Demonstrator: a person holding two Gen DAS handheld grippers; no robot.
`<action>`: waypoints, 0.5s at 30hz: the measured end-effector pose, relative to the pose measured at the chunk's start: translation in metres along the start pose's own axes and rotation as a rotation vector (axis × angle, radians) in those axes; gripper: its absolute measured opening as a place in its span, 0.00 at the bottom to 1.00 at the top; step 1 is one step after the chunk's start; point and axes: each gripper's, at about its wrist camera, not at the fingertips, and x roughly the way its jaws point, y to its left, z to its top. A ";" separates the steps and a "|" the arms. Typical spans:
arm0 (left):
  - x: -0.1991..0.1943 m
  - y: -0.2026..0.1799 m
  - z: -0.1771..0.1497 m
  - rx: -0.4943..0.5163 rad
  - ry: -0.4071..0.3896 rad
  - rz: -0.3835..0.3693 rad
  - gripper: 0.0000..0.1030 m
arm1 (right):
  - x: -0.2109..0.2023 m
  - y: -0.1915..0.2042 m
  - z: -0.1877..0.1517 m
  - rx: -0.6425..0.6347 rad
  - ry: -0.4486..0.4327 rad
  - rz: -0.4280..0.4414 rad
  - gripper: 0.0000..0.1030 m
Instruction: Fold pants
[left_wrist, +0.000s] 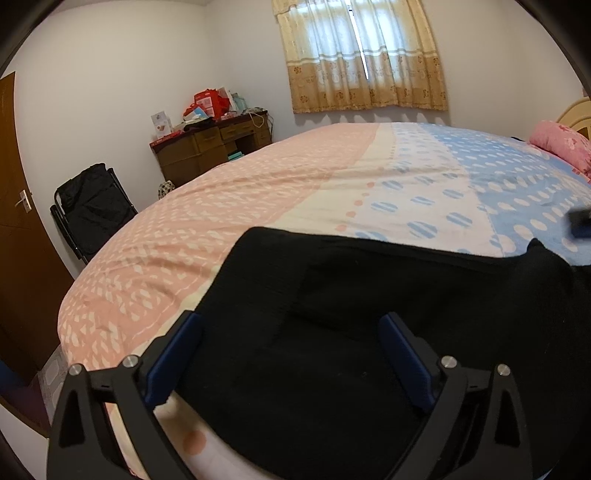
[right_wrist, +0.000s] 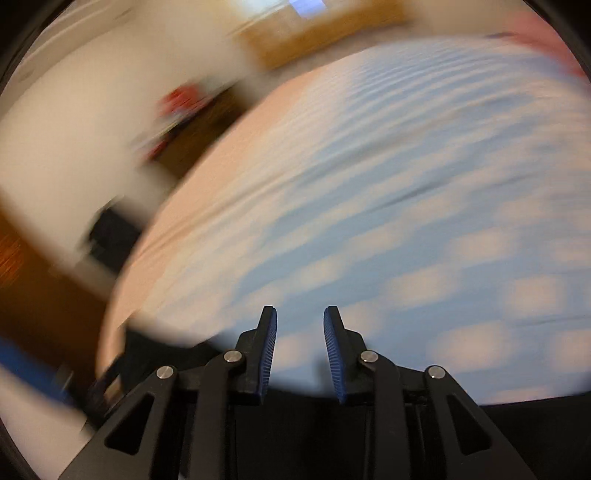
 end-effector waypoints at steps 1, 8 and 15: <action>0.000 0.000 0.000 0.000 0.000 0.001 0.97 | -0.015 -0.035 0.015 0.059 -0.059 -0.179 0.28; 0.001 -0.001 0.002 -0.002 0.016 0.008 0.98 | -0.022 -0.158 0.058 0.174 -0.040 -0.652 0.28; 0.005 -0.005 0.006 -0.008 0.043 0.027 1.00 | 0.000 -0.181 0.068 0.096 0.061 -0.718 0.30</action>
